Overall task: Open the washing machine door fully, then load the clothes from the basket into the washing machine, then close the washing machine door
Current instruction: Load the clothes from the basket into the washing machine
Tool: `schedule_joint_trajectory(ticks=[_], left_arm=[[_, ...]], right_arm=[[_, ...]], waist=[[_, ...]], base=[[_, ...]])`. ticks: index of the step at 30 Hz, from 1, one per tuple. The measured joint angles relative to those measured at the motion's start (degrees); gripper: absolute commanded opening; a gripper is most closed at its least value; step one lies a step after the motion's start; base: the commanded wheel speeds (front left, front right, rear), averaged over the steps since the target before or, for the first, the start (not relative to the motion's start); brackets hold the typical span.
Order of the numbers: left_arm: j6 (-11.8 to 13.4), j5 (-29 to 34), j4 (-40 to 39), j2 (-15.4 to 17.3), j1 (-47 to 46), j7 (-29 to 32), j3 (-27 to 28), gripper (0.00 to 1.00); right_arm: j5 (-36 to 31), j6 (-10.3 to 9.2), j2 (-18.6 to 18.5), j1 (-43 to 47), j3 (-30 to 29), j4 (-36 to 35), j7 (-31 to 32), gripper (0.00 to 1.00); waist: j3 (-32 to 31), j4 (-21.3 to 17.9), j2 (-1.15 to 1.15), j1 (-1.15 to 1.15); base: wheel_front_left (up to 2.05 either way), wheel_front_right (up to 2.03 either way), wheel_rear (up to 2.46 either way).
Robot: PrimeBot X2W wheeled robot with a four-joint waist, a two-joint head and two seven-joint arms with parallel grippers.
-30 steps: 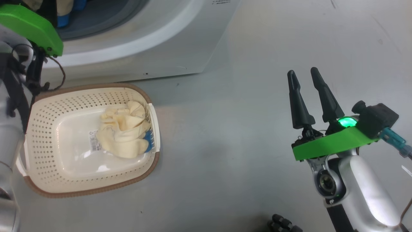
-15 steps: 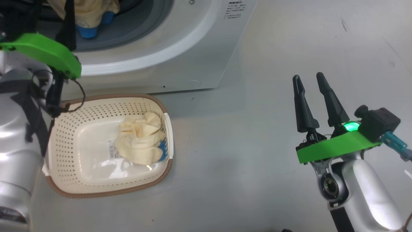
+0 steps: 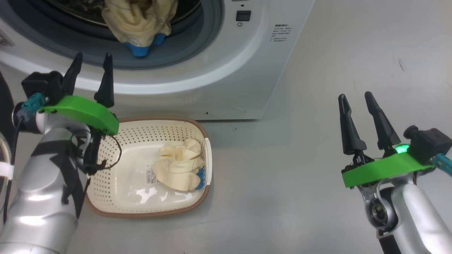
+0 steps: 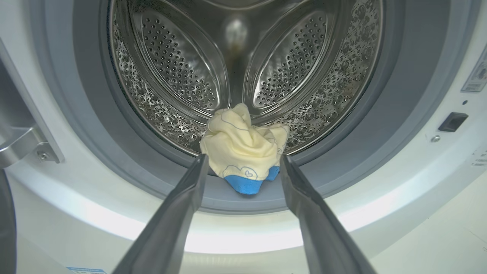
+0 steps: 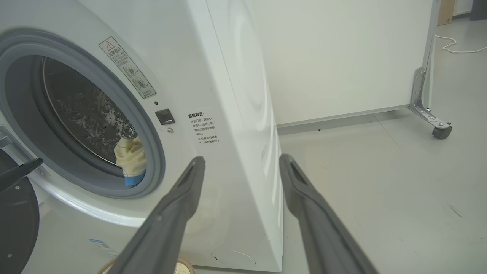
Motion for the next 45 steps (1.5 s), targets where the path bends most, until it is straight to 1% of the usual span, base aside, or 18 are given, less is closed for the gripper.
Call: schedule_joint_trajectory(ticks=[7,10,25,38,45], left_arm=[[0.0,2.1,-4.2,-0.7,6.0,0.0,2.4,1.00],[0.0,3.2,-6.7,-1.3,9.8,0.0,4.3,1.00],[0.0,7.3,-15.2,-3.0,23.0,0.0,9.8,1.00],[0.0,9.0,-25.4,-3.0,36.0,0.0,15.7,1.00],[0.0,9.5,-28.0,-3.7,38.8,0.0,17.0,1.00]], right_arm=[[0.0,0.00,-1.5,2.2,-0.8,0.4,0.0,1.00],[0.0,0.00,-2.3,2.6,-1.5,0.4,0.0,1.00],[0.0,0.00,-2.8,7.4,-3.7,0.1,0.0,1.00],[0.0,0.00,-3.2,11.1,-5.0,-0.1,0.0,1.00],[0.0,0.00,-3.2,11.8,-5.3,-0.2,0.0,1.00]], waist=[[-2.8,1.8,0.00,0.00],[-4.3,2.8,0.00,0.00],[-7.8,5.3,0.00,0.00],[-10.5,5.5,0.00,0.00],[-10.9,5.5,0.00,0.00]], base=[[0.00,0.00,0.00],[0.00,0.00,0.00],[0.00,0.00,0.00],[0.00,0.00,0.00],[0.00,0.00,0.00]])
